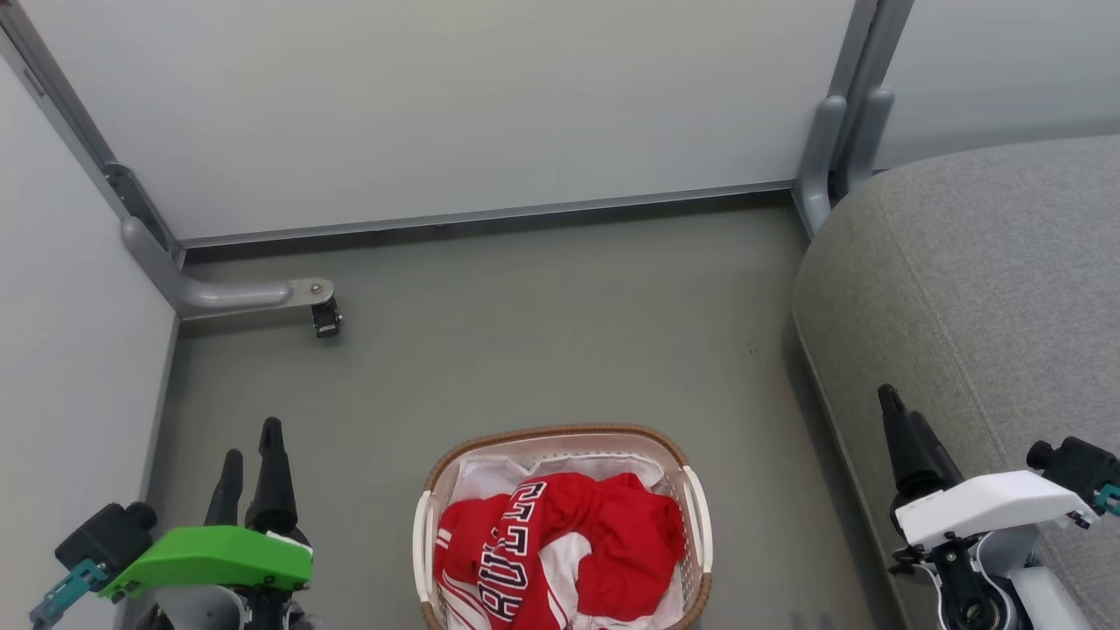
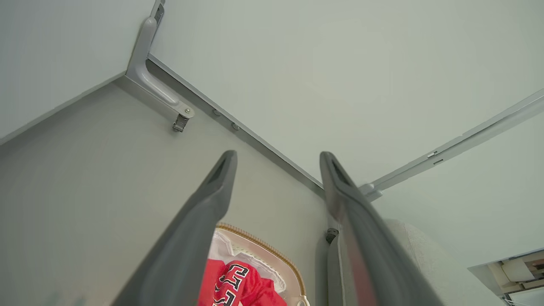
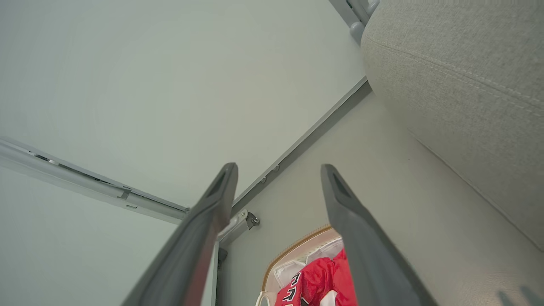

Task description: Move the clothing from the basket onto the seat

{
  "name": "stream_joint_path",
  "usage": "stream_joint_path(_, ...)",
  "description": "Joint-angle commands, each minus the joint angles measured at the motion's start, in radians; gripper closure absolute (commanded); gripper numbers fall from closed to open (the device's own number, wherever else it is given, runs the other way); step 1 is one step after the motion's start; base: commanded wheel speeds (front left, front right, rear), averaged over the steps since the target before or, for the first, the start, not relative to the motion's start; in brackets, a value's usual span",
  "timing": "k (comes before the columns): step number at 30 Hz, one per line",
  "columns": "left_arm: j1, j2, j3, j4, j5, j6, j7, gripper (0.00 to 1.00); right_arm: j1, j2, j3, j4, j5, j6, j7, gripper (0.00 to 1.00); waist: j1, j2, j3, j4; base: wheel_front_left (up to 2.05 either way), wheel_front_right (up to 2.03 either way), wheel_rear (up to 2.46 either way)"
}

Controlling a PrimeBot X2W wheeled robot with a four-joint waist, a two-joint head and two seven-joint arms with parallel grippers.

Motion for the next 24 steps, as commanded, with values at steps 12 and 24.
stream_joint_path(12,-0.007,0.043,-0.065,-0.004,0.191,0.053,-0.045,0.00,-0.032,-0.033,0.046,0.019,-0.208,0.000,-0.045,0.00,0.0000,0.0000,-0.001,0.001,0.00,0.00,0.00)
stream_joint_path(24,0.012,0.071,-0.122,-0.001,0.324,0.092,-0.078,0.00,-0.037,-0.044,0.075,0.039,-0.361,0.000,-0.080,0.00,0.0000,0.0000,0.001,0.002,0.00,0.00,0.00)
